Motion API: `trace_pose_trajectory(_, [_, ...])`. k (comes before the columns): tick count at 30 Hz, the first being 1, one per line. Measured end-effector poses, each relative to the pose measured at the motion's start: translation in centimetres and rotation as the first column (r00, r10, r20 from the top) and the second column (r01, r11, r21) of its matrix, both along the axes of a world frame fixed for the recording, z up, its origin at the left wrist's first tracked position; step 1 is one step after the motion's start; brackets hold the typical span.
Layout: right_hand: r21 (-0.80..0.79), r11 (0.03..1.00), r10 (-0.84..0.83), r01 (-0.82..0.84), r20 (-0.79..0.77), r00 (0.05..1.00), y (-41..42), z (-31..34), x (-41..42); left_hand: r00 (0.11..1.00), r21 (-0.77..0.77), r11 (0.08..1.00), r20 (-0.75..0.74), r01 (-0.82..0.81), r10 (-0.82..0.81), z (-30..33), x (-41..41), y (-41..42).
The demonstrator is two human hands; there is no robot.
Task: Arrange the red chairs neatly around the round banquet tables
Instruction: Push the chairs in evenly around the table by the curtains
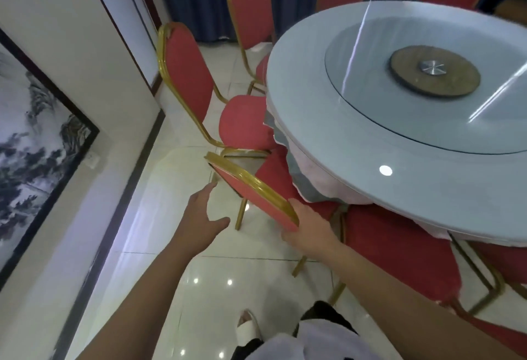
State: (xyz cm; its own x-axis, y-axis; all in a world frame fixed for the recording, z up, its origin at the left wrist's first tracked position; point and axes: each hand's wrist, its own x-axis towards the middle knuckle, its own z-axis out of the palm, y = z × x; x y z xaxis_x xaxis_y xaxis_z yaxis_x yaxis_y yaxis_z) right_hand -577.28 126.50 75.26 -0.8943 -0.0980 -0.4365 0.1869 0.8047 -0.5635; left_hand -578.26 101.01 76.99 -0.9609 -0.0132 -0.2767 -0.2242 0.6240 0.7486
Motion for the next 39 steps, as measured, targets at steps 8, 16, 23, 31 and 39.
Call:
trace_pose_trajectory(8, [0.198,0.974,-0.098,0.108,-0.061,0.993,-3.2,-0.8,-5.4,0.956,-0.301,0.908,0.052,0.291,-0.289,-0.4,-12.8,-3.2])
trace_pose_trajectory(16, [0.13,0.976,-0.168,0.173,-0.055,0.984,-5.3,-2.3,-5.7,0.746,-0.409,0.626,0.303,0.664,-0.593,-3.0,-23.6,-6.0])
trace_pose_trajectory(23, [0.126,0.968,-0.215,0.215,-0.016,0.977,-5.9,-0.7,-5.7,0.589,-0.325,0.504,0.269,0.801,-0.762,-4.8,-25.7,-7.0])
trace_pose_trajectory(31, [0.17,0.931,-0.339,0.323,0.071,0.938,-8.7,0.5,-4.8,0.52,-0.271,0.455,0.266,0.848,-0.812,-5.3,-26.1,-8.3])
trace_pose_trajectory(39, [0.245,0.862,-0.474,0.445,0.073,0.878,-16.5,1.0,-1.3,0.361,-0.299,0.289,0.225,0.909,-0.905,-5.4,-25.0,-13.4])
